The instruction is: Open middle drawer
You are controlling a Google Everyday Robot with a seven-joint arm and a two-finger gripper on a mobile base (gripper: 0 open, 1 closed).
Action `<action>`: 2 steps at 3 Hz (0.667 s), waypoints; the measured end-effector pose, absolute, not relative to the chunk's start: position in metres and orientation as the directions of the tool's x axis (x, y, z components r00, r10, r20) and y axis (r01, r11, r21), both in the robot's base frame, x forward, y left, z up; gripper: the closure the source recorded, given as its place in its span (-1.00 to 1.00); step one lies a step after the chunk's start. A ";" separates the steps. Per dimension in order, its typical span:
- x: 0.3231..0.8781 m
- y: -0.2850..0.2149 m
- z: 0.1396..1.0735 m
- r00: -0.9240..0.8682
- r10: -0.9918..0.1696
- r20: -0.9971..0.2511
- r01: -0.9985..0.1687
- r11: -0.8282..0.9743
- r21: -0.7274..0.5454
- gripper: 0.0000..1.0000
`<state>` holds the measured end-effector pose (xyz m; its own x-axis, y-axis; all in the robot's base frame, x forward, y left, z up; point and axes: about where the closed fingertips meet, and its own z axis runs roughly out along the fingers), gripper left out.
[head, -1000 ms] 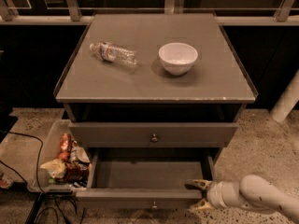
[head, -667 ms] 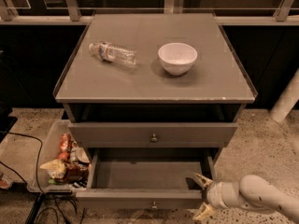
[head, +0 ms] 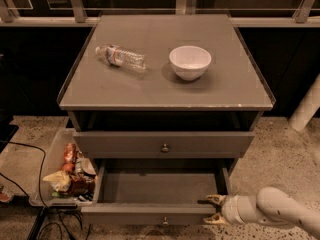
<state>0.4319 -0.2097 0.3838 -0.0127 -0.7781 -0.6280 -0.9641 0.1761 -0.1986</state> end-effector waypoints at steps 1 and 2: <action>0.426 -0.213 0.380 -0.018 -0.780 -0.626 -0.968 0.170 -0.183 0.60; 0.428 -0.212 0.382 -0.018 -0.780 -0.626 -0.968 0.170 -0.183 0.99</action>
Offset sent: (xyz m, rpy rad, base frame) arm -0.0974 -0.0554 -0.0355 -0.0002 0.1306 0.0390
